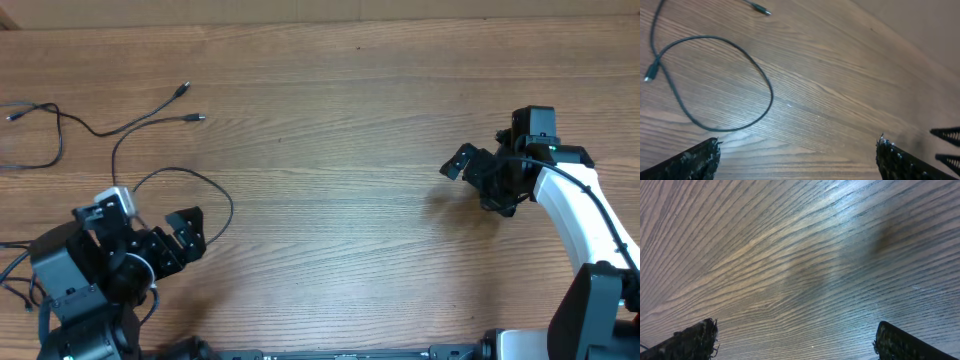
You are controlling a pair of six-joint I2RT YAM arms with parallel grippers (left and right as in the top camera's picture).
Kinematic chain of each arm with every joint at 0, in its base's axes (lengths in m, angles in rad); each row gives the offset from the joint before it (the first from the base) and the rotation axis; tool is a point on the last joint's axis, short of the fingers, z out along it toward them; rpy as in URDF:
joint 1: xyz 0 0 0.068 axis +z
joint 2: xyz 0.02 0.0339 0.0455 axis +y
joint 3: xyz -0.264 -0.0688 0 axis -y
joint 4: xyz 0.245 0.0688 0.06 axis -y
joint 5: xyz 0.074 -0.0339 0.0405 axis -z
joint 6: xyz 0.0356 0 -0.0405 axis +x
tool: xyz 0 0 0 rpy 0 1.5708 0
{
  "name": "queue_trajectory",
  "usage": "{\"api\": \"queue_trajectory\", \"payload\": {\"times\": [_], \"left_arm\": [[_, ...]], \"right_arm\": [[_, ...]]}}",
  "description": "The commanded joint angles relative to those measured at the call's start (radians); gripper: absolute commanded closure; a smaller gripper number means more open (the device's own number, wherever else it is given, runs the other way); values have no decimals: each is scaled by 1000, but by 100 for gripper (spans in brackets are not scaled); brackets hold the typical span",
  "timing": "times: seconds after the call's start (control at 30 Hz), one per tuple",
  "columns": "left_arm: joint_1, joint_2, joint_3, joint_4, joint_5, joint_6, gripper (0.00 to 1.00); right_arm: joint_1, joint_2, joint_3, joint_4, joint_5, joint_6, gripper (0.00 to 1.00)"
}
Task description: Untangle cables
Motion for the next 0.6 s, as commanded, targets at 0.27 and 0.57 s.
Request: {"api": "queue_trajectory", "payload": {"times": [0.27, 0.57], "left_arm": [[-365, -283, -276, 426, -78, -6, 0], [-407, -546, -559, 610, -111, -6, 0]], "right_arm": [[5, -4, -2, 5, 7, 3, 0], [5, -4, -2, 4, 7, 3, 0]]}}
